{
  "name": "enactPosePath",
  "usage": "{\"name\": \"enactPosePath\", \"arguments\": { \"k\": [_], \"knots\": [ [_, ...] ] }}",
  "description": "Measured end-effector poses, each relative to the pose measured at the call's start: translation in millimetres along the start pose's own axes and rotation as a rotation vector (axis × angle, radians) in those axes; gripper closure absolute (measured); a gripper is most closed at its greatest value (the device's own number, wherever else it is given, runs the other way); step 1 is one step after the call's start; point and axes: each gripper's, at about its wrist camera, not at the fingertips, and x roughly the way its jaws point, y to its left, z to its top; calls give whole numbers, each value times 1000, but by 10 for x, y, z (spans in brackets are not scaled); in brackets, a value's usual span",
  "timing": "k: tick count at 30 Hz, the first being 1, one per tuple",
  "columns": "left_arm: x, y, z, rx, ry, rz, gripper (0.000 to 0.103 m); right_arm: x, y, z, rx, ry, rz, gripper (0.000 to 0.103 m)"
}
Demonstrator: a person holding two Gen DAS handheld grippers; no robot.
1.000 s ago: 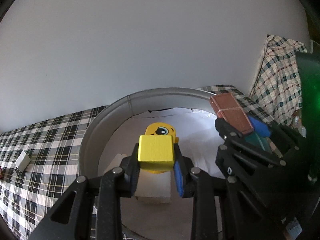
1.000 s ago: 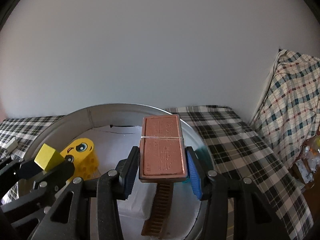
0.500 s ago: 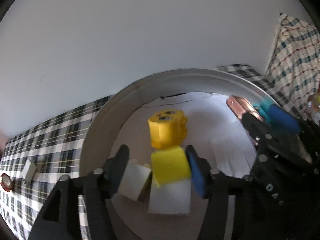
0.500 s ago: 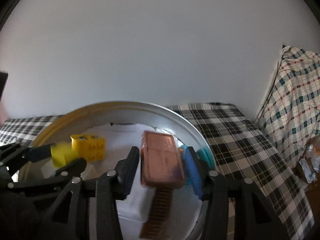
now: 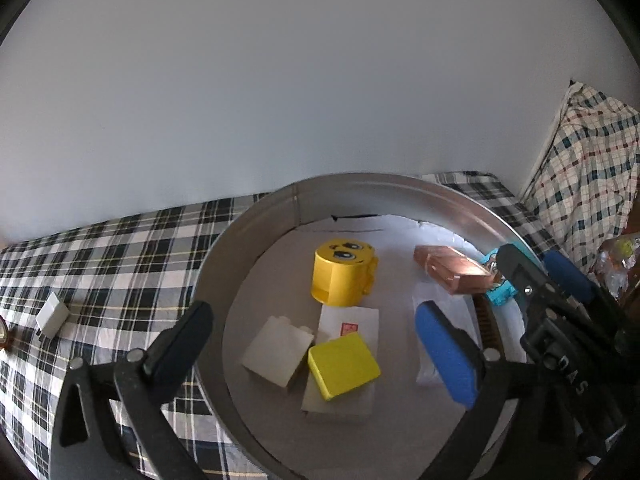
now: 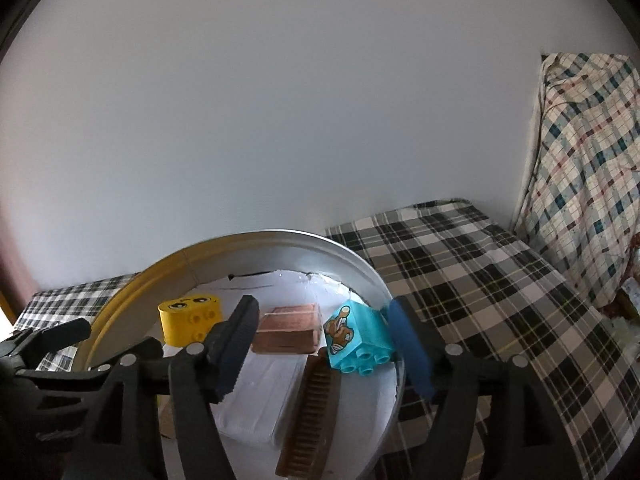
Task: Organize rigid objects
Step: 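Open both tools to drop the brown bar and yellow cube into the tin, then withdraw both open tools from the tin toward the red tape and white plug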
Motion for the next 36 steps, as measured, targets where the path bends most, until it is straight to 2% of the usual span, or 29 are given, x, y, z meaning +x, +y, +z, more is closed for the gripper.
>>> {"name": "enactPosePath", "arguments": {
  "k": [6,12,14,18,20,21,23,27,32,36],
  "knots": [
    [-41,-7,-69,-2,-38,-5,1,-79,-4,-13,6,-47,-9,26],
    [-171,-20,-130,9,-142,25,0,-181,38,-42,-6,-100,-28,26],
    [-229,-26,-160,14,-193,45,0,-229,64,-53,-22,-130,-46,26],
    [-369,-68,-271,43,-354,119,0,-384,90,-78,-38,-221,-70,26],
    [-398,-100,-291,75,-387,140,0,-476,96,-99,-48,-282,-89,19],
    [-402,-114,-303,92,-397,149,0,-495,91,-103,-47,-295,-96,15],
    [-399,-145,-342,120,-418,168,0,-529,84,-106,-35,-310,-100,15],
    [-381,-209,-368,173,-400,175,0,-581,60,-118,-13,-335,-103,15],
    [-428,-217,-403,187,-413,161,0,-682,77,-162,13,-386,-114,15],
    [-448,-188,-423,172,-407,147,0,-770,169,-201,-13,-416,-144,15]
  ]
}}
